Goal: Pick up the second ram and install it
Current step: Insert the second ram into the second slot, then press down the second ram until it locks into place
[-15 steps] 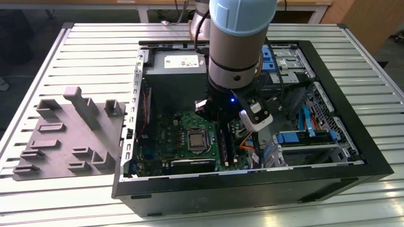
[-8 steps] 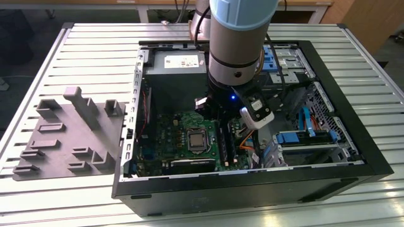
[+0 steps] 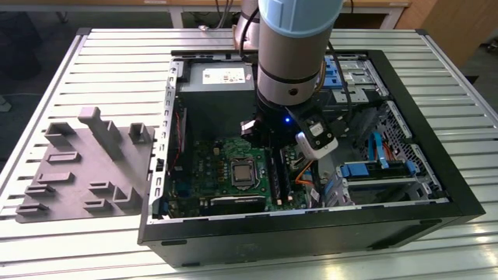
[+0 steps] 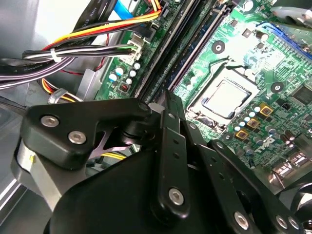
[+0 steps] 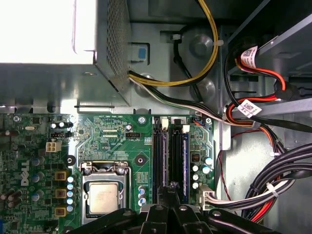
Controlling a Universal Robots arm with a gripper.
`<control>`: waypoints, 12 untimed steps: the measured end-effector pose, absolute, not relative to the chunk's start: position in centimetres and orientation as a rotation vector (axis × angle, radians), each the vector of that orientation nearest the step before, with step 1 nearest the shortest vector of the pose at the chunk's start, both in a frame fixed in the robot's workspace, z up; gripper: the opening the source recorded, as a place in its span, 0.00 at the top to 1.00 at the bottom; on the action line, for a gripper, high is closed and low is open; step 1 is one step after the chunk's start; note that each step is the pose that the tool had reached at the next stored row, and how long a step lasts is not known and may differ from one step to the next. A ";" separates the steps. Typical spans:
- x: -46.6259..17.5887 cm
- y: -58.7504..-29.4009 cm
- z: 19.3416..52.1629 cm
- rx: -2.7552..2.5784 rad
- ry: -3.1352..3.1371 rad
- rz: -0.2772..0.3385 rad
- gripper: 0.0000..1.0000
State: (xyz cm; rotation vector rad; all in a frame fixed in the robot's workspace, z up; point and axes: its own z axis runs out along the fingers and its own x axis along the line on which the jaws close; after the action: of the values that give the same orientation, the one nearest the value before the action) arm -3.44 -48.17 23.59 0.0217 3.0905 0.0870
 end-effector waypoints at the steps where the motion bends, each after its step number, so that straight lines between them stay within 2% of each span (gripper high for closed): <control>1: -3.4 -48.2 23.6 0.022 3.091 0.087 0.89; 12: -3.5 -47.9 23.7 0.022 3.090 0.087 0.89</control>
State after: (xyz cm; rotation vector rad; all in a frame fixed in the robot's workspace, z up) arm -3.45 -47.93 23.68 0.0219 3.0904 0.0873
